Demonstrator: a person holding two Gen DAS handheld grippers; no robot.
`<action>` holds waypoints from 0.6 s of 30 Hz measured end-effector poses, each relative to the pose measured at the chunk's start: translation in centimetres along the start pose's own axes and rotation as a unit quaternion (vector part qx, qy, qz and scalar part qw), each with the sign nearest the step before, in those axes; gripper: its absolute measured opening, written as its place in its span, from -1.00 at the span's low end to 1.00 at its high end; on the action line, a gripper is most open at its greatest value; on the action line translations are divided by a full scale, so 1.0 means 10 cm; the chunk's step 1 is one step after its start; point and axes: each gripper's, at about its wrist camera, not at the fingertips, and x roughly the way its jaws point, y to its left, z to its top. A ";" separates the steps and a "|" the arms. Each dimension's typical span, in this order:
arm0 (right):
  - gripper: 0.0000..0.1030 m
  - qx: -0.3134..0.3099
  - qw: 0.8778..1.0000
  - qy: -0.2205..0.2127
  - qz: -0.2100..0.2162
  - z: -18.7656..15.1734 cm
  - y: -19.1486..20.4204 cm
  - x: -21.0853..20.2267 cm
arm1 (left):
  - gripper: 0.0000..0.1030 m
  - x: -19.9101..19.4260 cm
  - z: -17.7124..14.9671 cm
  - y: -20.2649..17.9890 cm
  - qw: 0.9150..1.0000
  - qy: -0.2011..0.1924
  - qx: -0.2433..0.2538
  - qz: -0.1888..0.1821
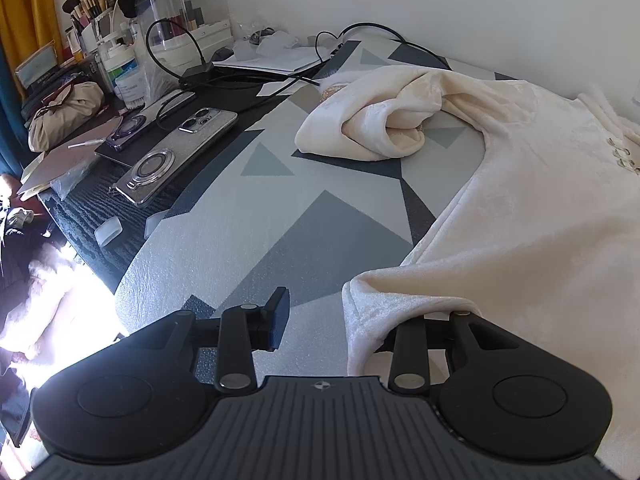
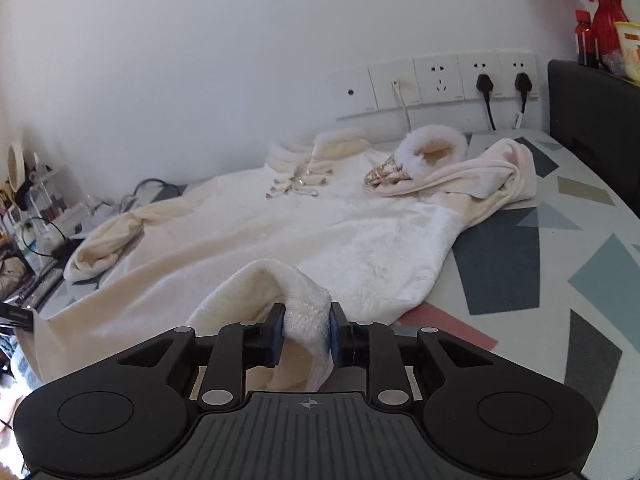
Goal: Fold clothes
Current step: 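Grasp the robe hem with the right gripper while the left gripper holds the robe edge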
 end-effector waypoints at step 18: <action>0.00 -0.041 0.998 0.028 -0.037 0.19 -0.11 -0.16 | -0.27 0.07 -0.01 0.05 1.000 0.008 -0.008 -0.014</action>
